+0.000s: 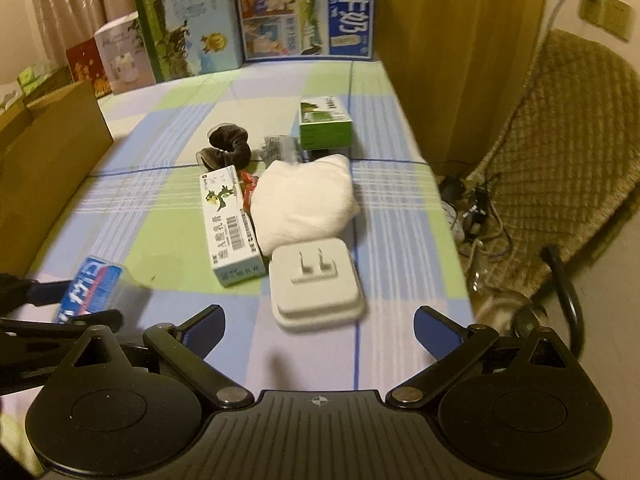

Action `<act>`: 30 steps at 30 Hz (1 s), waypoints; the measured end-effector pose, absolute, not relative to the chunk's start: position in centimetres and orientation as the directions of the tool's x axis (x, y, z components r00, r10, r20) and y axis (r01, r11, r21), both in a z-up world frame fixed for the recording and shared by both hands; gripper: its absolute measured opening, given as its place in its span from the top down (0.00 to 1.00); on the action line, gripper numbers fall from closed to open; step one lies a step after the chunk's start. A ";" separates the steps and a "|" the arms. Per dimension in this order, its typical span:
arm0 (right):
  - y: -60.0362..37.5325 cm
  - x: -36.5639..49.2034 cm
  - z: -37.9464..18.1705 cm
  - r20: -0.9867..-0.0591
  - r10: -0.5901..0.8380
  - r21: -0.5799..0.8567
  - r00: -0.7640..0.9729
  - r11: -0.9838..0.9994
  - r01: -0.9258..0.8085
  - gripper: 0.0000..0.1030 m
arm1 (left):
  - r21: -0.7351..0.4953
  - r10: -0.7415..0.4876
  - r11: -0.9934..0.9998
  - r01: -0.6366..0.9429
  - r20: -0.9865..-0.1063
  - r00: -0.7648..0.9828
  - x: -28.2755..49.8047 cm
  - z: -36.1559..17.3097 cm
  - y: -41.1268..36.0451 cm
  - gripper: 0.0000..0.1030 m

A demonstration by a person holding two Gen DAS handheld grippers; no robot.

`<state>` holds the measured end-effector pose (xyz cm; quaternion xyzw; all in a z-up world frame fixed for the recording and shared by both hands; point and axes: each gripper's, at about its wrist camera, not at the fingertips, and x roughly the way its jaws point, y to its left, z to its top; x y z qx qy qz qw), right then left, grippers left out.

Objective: Organize objects
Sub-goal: 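Grasp the blue toothpaste box with the left tool while the right tool grasps the white plug, then carry both items to the cardboard box and release them inside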

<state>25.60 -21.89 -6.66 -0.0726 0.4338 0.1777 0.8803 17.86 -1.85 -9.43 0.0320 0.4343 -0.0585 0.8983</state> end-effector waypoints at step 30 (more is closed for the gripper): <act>-18.1 22.8 -4.1 -0.778 0.282 0.020 0.562 0.905 -0.426 0.41 | -0.005 -0.101 0.989 0.148 -0.752 0.651 16.4 -6.1 0.2 0.49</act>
